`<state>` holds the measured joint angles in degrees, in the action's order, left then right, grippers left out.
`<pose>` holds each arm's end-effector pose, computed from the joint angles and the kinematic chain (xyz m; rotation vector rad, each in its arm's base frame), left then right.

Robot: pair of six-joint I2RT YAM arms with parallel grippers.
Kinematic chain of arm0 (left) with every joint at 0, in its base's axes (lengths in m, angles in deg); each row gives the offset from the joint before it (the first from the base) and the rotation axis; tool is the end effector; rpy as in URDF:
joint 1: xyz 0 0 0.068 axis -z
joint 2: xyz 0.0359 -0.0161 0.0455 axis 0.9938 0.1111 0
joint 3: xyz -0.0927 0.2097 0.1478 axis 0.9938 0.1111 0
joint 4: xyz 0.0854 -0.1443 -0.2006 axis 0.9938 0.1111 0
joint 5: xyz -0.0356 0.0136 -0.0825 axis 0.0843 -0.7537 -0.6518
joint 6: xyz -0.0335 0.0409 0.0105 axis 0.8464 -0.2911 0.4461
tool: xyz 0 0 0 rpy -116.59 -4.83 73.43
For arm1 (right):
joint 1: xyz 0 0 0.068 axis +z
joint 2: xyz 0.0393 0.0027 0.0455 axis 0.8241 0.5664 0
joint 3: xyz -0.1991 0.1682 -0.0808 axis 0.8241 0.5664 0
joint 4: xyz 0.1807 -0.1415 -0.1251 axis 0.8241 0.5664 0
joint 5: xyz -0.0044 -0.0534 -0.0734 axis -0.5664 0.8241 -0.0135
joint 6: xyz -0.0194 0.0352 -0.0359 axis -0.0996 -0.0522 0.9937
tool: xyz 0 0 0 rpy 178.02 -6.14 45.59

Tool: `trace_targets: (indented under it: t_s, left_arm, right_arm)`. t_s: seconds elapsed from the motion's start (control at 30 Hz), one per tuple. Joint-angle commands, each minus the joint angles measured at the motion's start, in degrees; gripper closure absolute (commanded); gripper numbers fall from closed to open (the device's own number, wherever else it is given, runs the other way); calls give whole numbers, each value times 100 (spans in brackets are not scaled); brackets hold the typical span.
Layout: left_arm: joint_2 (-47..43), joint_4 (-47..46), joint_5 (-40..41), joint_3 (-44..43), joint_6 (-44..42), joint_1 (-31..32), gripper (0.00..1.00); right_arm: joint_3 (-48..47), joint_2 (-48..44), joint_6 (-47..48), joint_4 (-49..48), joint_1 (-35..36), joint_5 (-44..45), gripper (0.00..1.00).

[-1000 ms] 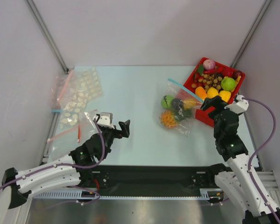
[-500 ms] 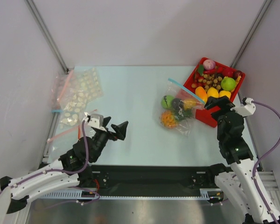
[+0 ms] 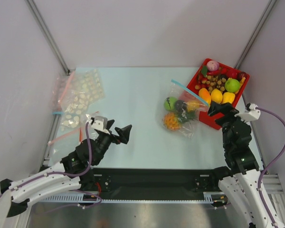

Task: Place the food in the zip-top bag and seal the zipper
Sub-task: Reset both arms

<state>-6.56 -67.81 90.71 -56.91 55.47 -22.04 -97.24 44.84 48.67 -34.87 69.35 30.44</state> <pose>0.0835 -0.1095 0.2836 0.1434 1.5814 -0.5389 0.1238 0.0156 0.3270 0.5473 1.5122 0.2626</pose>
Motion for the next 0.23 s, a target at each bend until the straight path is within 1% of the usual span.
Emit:
trace_targets:
  t_s: [0.0,0.2]
  left_arm:
    - [11,-161,-96,-159,81,-23,0]
    - [46,-135,-122,-177,81,-24,0]
  right_arm:
    - [6,-75,86,-277,-14,-48,0]
    - [68,-92,121,-365,-14,-171,0]
